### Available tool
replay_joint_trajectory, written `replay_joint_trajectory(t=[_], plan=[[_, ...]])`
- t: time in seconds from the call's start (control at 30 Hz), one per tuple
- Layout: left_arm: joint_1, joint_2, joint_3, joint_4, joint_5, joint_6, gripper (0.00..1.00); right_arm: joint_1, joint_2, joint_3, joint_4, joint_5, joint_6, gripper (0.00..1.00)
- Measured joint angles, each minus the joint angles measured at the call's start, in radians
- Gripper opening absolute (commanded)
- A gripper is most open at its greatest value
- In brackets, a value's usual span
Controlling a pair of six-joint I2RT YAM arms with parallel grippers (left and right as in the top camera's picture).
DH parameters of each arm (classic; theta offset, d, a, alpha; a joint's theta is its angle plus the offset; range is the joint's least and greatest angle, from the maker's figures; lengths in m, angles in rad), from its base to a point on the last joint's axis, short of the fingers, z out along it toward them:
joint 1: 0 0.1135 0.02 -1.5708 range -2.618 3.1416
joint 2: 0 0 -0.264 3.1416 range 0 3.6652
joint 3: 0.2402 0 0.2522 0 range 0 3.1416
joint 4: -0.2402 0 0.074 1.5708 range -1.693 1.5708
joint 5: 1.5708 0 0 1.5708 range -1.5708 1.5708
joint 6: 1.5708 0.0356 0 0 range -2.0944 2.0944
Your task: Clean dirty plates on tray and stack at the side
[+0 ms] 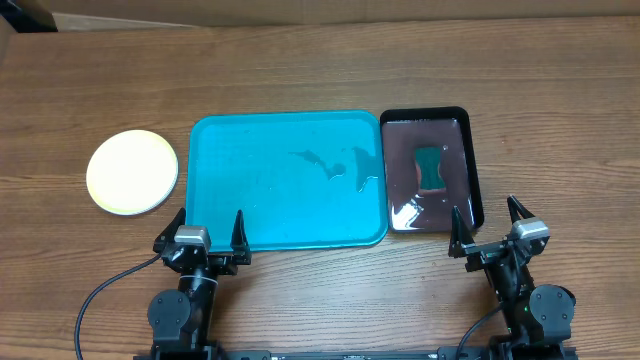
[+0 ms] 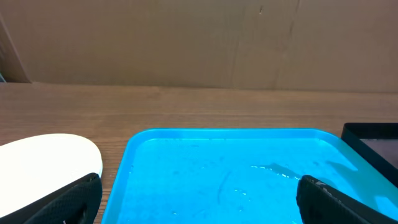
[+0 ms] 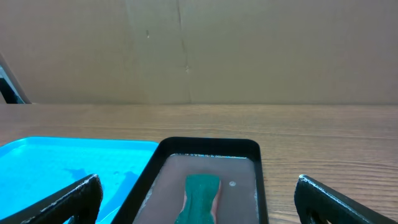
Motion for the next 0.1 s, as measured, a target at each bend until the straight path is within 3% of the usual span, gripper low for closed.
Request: replay_joint_trajectory(t=[0.1], plan=[[0.0,0.0,0.0,0.0,0.0,0.0,1.0,0.0,0.0,0.0,0.0,0.001,0.0,1.0]])
